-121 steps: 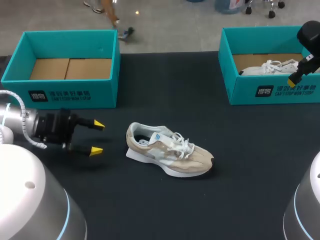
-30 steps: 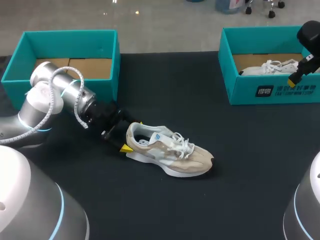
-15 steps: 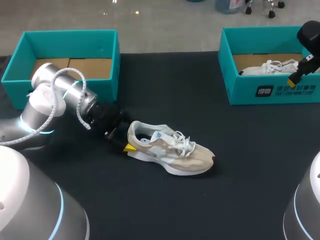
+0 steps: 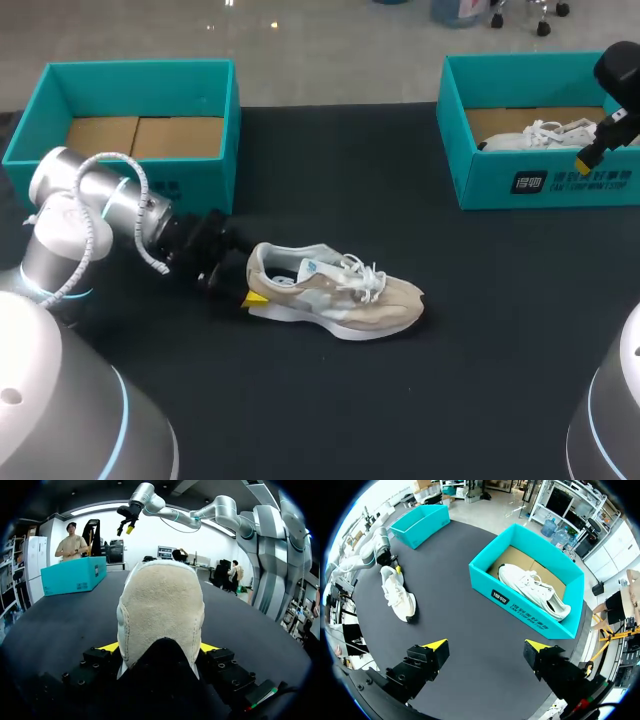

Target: Take the shoe out of the shoebox, open the shoe tongue, remove and reinsert the insole, then place the shoe into the shoebox

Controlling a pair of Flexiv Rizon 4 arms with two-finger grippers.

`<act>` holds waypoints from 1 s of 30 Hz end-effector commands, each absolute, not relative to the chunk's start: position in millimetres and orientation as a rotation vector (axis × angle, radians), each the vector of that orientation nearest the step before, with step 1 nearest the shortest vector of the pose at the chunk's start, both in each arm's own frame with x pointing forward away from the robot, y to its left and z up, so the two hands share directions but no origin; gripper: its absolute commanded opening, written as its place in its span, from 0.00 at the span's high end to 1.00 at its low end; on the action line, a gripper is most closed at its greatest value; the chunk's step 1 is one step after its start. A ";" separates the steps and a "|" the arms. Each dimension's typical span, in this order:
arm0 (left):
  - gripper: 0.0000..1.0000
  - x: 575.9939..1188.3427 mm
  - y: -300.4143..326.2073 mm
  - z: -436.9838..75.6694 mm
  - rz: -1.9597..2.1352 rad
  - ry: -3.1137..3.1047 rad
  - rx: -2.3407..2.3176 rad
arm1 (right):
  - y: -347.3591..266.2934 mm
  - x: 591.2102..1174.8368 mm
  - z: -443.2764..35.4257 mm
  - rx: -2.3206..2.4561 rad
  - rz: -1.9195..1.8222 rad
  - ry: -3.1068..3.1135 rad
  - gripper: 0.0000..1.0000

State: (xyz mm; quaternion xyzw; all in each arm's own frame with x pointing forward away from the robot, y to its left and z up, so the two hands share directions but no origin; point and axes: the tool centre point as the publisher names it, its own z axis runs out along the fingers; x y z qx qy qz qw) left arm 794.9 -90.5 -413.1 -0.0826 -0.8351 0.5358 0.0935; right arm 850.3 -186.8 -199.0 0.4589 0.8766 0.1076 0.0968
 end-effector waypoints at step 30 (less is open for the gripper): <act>1.00 780.2 -72.1 -420.1 1.630 -2.608 0.029 | -186.9 851.1 -199.4 1.359 0.318 2.597 0.00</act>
